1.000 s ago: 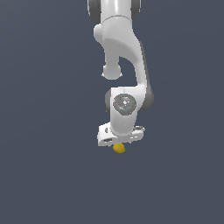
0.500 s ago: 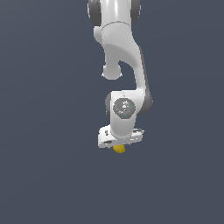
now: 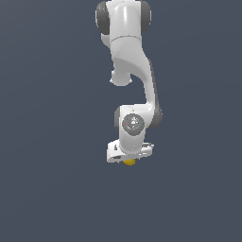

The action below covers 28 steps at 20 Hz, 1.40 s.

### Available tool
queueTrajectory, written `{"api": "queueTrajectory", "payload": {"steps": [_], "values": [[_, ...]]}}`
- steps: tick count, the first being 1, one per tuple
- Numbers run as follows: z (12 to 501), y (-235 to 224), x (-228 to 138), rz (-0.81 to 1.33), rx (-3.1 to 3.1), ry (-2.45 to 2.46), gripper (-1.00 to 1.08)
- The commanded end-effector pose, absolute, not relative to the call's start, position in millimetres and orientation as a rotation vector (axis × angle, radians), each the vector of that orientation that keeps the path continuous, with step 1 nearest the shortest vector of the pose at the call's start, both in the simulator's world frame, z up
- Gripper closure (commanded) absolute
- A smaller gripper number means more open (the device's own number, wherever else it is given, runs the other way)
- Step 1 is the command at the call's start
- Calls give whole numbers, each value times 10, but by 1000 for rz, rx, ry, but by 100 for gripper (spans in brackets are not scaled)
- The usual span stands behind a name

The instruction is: Pick up the object and move it to a goal position.

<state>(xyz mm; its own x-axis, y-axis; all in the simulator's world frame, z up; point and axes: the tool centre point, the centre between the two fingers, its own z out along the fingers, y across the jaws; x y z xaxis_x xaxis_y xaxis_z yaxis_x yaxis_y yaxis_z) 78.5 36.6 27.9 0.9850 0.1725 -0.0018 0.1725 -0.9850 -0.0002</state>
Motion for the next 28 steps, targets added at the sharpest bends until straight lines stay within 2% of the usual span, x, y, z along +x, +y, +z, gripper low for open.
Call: {"api": "queueTrajectory", "payload": {"steps": [1,17,23,28], "values": [[282,366,795,0,-3130,-272,108],[382,363,781,1,-3130,-272,108],[700,354,747,1,-3130,-272,108],[1152,341,701,1,-3130,-272,108]]}}
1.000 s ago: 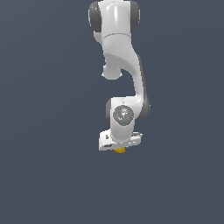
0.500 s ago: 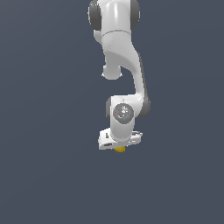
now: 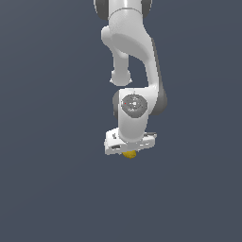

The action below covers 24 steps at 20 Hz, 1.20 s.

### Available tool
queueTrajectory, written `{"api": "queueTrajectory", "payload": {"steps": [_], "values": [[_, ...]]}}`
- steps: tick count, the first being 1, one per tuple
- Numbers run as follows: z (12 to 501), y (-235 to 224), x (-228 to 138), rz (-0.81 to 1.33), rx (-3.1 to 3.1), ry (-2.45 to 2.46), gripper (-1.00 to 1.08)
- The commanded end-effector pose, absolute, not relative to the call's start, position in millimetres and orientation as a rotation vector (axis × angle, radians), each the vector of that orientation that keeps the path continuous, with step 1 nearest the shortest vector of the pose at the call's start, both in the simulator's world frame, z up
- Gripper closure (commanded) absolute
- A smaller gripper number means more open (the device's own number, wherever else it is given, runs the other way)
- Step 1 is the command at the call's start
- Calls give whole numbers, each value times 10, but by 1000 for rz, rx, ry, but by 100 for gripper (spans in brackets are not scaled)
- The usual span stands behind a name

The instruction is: Pick up the object and move it to a goal position.

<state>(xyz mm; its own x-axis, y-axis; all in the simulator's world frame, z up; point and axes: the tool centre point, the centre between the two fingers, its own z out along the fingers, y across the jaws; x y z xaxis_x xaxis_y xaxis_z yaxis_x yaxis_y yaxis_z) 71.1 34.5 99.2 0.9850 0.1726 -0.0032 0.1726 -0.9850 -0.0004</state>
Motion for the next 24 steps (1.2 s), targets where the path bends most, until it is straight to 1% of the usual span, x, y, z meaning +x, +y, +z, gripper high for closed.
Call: {"api": "queueTrajectory", "payload": {"steps": [1,17,24], "values": [[1262,338,690,1,-3130,-272,108],[3178,292,520,0,-3130,-273,108],[3913,274,477,0,-3130,-273,108]]}}
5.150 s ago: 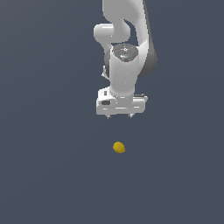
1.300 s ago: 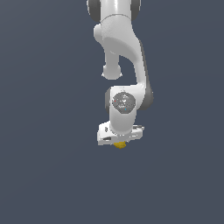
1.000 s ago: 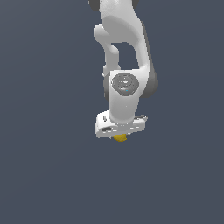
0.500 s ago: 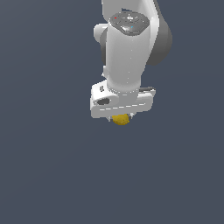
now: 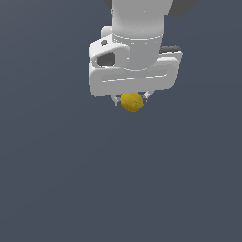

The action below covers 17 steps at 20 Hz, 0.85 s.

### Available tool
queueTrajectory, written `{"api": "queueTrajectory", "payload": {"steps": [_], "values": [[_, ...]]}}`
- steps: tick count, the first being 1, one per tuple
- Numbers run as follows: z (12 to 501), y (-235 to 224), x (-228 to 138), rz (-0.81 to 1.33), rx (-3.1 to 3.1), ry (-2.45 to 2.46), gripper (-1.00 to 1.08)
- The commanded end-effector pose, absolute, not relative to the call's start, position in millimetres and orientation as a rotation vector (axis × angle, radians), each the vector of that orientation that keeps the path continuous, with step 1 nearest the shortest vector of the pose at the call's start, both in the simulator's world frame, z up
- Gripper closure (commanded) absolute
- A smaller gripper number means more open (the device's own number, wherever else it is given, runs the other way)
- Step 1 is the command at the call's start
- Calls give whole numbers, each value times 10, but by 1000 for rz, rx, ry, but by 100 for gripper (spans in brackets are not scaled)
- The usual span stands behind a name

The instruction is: Pick up the object and move it to a goal position.

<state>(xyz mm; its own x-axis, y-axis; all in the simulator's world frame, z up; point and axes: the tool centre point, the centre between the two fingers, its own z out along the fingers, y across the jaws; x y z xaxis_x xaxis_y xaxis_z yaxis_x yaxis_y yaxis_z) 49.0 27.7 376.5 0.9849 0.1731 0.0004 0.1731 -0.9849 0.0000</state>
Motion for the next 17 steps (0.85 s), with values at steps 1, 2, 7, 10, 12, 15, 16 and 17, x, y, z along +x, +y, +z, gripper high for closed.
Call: {"api": "queueTrajectory", "payload": {"steps": [1,2,7,10,12,15,16,17], "values": [[3994,272,474,0,-3130,-273,108],[4069,270,471,0,-3130,-273,108],[4351,260,465,0,-3130,-272,108],[4453,258,465,0,-3130,-272,108],[4498,257,466,0,-3130,-272,108],[4535,256,467,0,-3130,-272,108],[4540,256,467,0,-3130,-272,108],[4542,256,467,0,-3130,-272,108]]}}
